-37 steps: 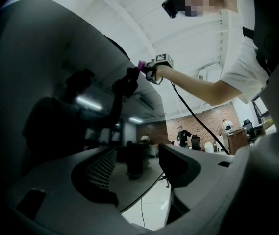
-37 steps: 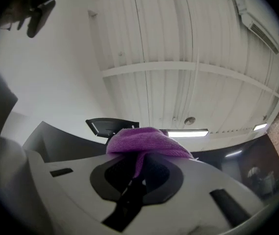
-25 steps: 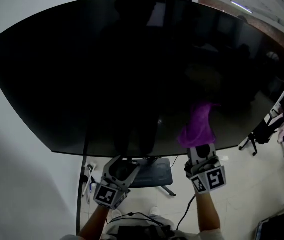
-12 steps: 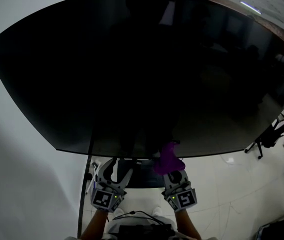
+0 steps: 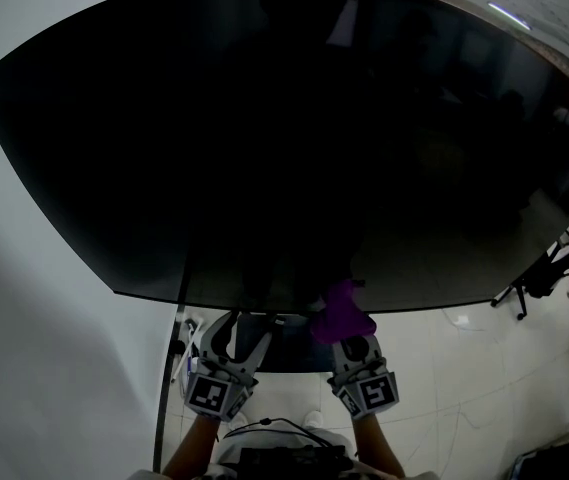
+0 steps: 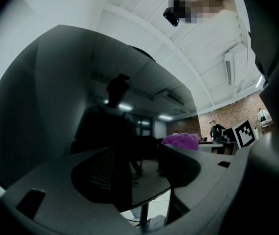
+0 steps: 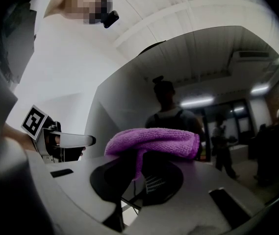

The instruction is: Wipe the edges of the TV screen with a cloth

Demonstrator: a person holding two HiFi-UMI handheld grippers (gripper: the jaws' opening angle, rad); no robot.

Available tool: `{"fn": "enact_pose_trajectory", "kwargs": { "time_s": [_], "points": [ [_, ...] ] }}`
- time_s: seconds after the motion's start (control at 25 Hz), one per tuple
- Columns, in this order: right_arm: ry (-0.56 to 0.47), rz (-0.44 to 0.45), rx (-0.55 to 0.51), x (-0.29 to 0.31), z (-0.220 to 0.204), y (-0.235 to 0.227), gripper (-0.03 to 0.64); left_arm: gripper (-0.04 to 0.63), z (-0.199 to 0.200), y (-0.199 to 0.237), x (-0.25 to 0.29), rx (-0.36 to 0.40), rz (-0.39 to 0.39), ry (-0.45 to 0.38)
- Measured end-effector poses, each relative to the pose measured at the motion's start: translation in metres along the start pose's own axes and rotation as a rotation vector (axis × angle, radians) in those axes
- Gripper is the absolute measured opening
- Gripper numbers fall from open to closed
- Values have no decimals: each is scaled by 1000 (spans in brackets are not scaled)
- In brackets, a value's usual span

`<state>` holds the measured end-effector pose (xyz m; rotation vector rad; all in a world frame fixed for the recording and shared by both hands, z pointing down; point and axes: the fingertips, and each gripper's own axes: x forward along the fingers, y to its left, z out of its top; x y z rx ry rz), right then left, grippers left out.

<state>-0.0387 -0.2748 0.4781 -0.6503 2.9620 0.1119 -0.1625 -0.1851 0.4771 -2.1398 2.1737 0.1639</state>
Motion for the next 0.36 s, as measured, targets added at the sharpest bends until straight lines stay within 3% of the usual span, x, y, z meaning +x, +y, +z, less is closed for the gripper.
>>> {"fn": "enact_pose_trajectory", "kwargs": {
  "time_s": [0.36],
  "points": [
    [-27,11,0,-9,9,5,38,265,18,-11,-4,-45,-2,3]
  ]
}}
